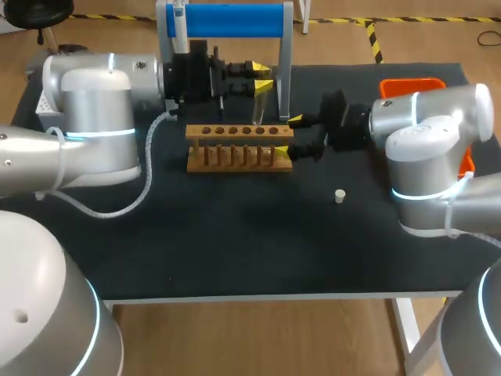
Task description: Invert the test tube, pick up the pipette, mount the tip to pipette, aspirate from beaker and dispense into the tube, eject the tip, return the pipette, and cap with the stopper.
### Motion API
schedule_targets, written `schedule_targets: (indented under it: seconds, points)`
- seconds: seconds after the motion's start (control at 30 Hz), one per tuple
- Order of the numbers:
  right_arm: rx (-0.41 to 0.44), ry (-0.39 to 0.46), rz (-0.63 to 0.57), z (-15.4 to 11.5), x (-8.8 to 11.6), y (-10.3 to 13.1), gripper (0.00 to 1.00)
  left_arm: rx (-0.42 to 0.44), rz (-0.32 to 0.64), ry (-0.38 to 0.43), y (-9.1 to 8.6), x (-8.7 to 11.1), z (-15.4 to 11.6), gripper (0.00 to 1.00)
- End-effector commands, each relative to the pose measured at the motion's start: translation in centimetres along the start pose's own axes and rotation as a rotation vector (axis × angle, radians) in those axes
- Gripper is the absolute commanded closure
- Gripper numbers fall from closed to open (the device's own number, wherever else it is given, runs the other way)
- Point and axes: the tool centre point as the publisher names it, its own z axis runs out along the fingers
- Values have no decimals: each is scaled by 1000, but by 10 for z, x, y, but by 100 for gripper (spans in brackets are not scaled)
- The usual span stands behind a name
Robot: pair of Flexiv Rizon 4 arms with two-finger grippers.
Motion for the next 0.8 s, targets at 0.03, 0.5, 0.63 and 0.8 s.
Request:
schedule_targets:
  seconds: [0.03,0.5,0.63,0.8]
  points:
    - [2,0,0,0,0,0,0,-7,-16,1,5,-4,2,100]
    - [2,0,0,0,0,0,0,-11,-17,-12,5,-6,1,100]
    - [2,0,0,0,0,0,0,-11,-17,-12,5,-6,1,100]
    - [2,0,0,0,0,0,0,-11,-17,-12,5,-6,1,100]
